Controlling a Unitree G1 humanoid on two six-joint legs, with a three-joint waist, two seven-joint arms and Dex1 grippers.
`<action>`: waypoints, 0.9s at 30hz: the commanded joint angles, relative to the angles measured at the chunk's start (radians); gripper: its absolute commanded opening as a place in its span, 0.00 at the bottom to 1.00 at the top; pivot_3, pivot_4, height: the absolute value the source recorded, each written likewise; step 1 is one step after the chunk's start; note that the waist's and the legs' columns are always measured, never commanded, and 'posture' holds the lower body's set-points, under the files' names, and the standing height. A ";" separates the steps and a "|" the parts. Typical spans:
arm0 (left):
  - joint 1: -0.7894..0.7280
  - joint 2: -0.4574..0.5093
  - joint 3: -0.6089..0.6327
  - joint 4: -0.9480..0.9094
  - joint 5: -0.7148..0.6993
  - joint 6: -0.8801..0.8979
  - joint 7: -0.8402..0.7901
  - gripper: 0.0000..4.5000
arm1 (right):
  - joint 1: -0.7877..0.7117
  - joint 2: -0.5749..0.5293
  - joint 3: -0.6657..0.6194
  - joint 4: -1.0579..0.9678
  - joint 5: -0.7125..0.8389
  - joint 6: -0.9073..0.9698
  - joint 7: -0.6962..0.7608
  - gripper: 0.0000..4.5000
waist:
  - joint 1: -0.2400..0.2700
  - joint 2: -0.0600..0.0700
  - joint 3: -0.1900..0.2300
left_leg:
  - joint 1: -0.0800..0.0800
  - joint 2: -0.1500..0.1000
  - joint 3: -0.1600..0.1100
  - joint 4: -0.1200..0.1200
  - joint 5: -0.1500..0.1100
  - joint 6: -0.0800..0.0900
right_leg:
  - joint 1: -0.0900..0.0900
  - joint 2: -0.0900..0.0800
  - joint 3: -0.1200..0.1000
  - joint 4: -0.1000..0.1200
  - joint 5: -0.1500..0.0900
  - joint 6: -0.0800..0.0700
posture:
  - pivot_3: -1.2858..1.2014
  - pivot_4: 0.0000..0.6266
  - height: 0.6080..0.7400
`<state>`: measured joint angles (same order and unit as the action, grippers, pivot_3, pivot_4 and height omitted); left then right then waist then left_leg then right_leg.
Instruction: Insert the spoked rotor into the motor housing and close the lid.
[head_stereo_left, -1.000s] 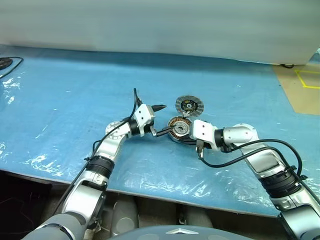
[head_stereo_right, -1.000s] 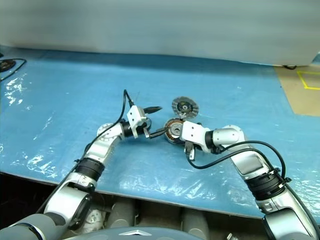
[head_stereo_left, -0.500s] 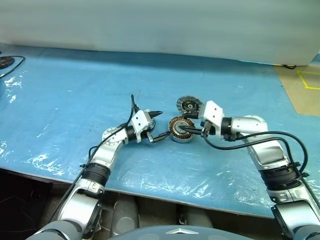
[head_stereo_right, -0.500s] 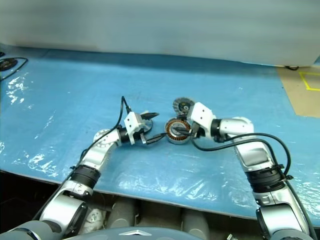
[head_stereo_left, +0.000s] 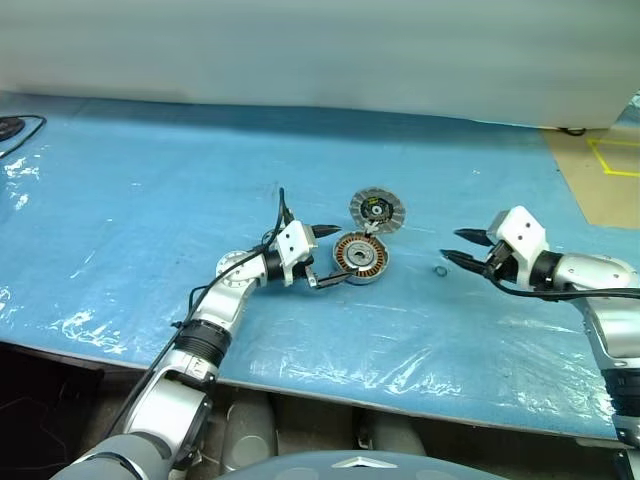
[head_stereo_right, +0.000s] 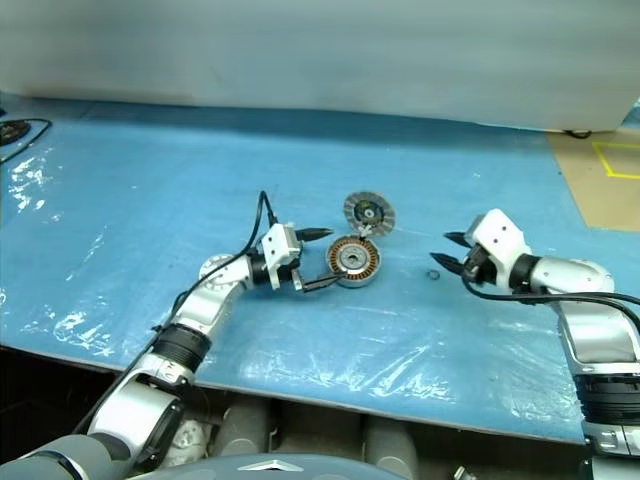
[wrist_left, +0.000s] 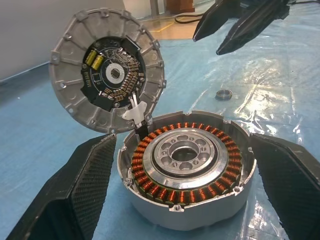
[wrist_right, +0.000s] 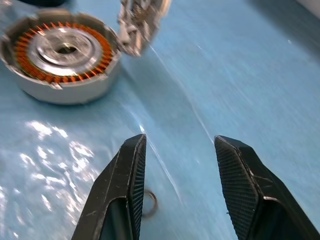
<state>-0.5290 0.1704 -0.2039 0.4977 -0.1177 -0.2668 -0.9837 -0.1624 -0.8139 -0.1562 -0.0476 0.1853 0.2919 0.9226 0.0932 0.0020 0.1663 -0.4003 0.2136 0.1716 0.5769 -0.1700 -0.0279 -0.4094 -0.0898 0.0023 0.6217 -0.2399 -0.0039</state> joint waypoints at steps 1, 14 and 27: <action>-0.018 -0.002 0.002 -0.008 -0.013 -0.020 -0.013 1.00 | 0.013 -0.003 -0.018 0.005 0.003 -0.033 -0.010 0.50 | 0.001 0.000 0.000 | 0.000 0.000 0.000 0.000 0.000 0.000 | 0.000 0.000 0.000 0.000 0.000 0.000 | 0.52 0.24 1.00; -0.007 0.008 0.003 -0.026 -0.018 -0.008 -0.025 1.00 | 0.077 0.020 0.078 0.036 -0.035 0.024 -0.044 0.50 | 0.003 0.000 0.000 | -0.001 0.000 0.000 0.000 0.000 0.000 | 0.000 -0.001 -0.001 -0.002 0.000 0.000 | 0.52 0.24 1.00; 0.010 0.014 0.001 -0.045 -0.024 0.004 -0.023 1.00 | 0.067 0.042 0.098 0.093 -0.018 0.042 -0.038 0.50 | 0.002 0.000 0.000 | 0.000 0.000 0.000 0.000 0.000 0.000 | 0.002 -0.001 -0.001 -0.002 0.000 0.000 | 0.52 0.24 1.00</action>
<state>-0.5186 0.1862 -0.2036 0.4947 -0.1301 -0.2611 -1.0034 -0.0994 -0.7857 -0.0634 0.0372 0.1515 0.3035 0.8805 0.0956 0.0020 0.1662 -0.3993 0.2135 0.1716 0.5769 -0.1701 -0.0276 -0.4068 -0.0903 0.0015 0.6200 -0.2400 -0.0039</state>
